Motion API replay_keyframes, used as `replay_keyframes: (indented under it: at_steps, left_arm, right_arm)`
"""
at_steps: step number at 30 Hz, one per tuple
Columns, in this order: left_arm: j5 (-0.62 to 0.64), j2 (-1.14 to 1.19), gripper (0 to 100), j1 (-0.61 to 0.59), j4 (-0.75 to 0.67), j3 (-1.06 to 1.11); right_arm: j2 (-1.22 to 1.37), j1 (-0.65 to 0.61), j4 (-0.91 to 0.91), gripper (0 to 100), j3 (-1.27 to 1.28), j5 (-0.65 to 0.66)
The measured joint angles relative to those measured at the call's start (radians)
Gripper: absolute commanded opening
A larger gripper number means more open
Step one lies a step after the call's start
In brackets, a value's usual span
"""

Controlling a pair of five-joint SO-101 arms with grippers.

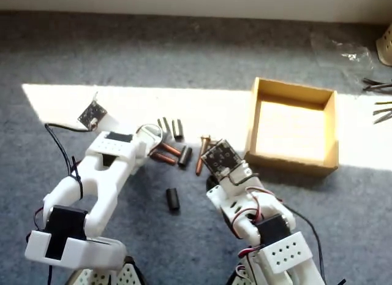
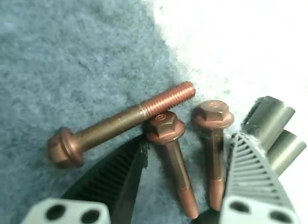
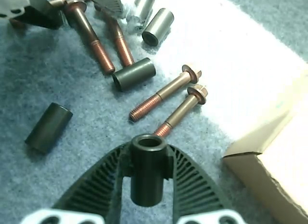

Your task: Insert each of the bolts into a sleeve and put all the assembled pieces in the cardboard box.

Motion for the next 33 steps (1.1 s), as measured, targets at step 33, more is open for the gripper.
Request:
replay_keyframes:
  at_steps: [33]
  left_arm:
    - [0.000,-0.158,26,-0.048,0.021,0.127]
  right_arm:
    - [0.000,0.000,0.000,0.5,0.000,0.000]
